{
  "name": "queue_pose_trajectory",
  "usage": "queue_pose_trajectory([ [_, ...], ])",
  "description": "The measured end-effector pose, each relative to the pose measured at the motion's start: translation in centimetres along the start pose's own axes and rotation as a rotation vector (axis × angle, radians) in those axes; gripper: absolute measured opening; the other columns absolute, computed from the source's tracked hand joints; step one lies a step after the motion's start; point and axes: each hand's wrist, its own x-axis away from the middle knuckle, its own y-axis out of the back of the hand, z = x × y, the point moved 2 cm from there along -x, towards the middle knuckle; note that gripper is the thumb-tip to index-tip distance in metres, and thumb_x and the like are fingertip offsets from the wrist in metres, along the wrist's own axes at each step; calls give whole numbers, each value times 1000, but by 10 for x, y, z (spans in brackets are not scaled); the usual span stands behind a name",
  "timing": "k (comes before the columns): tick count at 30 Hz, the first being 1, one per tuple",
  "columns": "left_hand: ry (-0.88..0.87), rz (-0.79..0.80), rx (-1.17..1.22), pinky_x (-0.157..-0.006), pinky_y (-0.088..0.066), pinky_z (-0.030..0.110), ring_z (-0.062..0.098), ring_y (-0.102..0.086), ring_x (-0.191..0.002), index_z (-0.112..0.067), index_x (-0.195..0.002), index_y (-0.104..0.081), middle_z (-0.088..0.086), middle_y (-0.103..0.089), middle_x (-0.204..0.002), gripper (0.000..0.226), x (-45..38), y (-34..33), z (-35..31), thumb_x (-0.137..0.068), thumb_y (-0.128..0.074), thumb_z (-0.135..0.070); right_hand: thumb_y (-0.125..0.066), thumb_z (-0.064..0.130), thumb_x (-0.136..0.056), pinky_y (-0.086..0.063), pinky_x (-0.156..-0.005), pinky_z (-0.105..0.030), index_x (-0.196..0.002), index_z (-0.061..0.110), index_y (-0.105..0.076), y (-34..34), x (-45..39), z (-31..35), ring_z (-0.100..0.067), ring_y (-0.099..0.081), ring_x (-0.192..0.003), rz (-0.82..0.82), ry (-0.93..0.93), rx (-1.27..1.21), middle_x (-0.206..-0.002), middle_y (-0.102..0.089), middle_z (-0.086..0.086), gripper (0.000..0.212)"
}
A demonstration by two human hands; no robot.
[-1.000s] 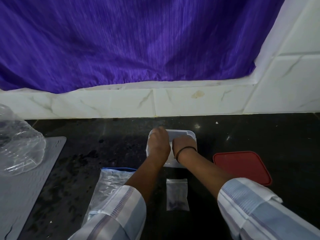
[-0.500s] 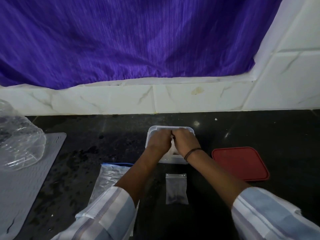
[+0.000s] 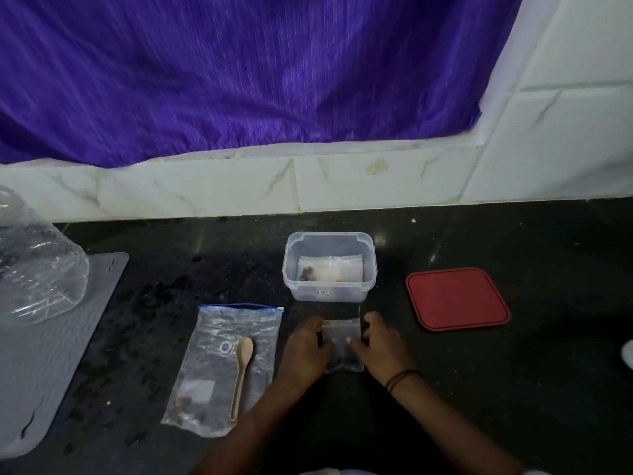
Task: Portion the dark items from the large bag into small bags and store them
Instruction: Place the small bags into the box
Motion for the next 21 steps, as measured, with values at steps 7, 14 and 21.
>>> queue_pose_trajectory([
  [7, 298, -94, 490, -79, -52, 25, 11, -64, -95, -16, -123, -56, -3, -66, -103, 37, 5, -10, 5, -91, -56, 3, -63, 11, -80, -49, -71, -27, -99, 18, -64, -14, 2, 1, -20, -67, -84, -91, -73, -140, -86, -71, -2, 19],
  [14, 296, -162, 646, -74, -51, 27, 15, -66, -89, -18, -118, -58, 3, -69, -102, 32, 11, -4, 5, -92, -59, 1, -61, 9, -83, -52, -67, -35, -71, 22, -59, -7, 17, 1, -11, -61, -69, -155, 101, -333, -71, -64, 6, 18],
  [21, -4, -323, 564, -79, -57, 32, 17, -69, -91, -25, -112, -60, 2, -72, -98, 21, 3, 37, -23, -96, -61, -11, -54, 6, -91, -47, -54, -20, -84, 16, -57, 44, 14, 54, -7, -63, -63, -312, 262, -420, -73, -66, 2, 13],
])
